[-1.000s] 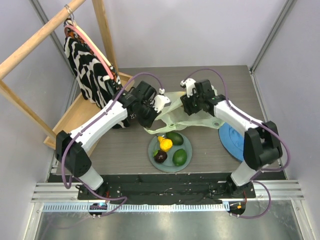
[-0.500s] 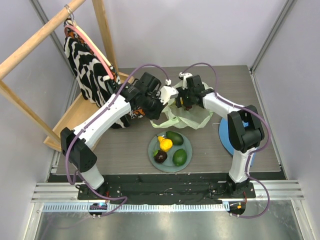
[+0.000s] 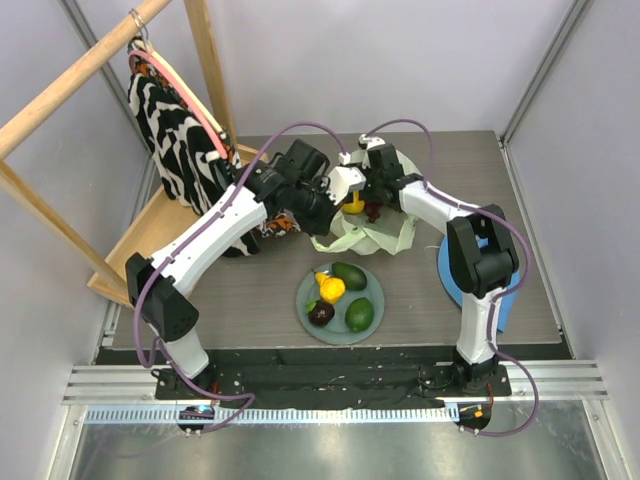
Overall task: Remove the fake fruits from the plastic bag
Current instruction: Take out the fake fruit from the plastic bag, then place the fake fruit on the plate.
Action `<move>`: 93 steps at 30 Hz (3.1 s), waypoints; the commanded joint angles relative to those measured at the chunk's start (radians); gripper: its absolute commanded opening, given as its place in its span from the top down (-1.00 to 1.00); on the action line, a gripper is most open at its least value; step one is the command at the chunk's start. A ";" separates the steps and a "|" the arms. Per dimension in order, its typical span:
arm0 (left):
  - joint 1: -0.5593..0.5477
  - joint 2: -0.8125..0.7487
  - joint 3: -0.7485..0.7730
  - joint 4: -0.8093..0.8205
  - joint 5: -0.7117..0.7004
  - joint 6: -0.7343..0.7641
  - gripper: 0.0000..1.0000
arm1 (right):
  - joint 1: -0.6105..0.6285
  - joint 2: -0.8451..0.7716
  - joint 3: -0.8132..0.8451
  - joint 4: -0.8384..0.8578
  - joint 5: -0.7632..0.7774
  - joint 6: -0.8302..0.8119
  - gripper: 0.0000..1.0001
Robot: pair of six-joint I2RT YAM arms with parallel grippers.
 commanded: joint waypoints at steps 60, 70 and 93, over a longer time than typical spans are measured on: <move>0.100 0.140 0.118 0.057 -0.191 -0.017 1.00 | 0.740 -0.887 -0.558 -0.342 -0.236 -1.199 0.14; 0.092 0.081 0.090 0.040 -0.266 0.049 1.00 | 0.851 -0.926 -0.787 -0.235 -0.184 -1.358 0.15; 0.083 0.028 0.018 0.020 -0.251 0.063 1.00 | 0.894 -0.823 -0.932 0.043 -0.074 -1.419 -0.13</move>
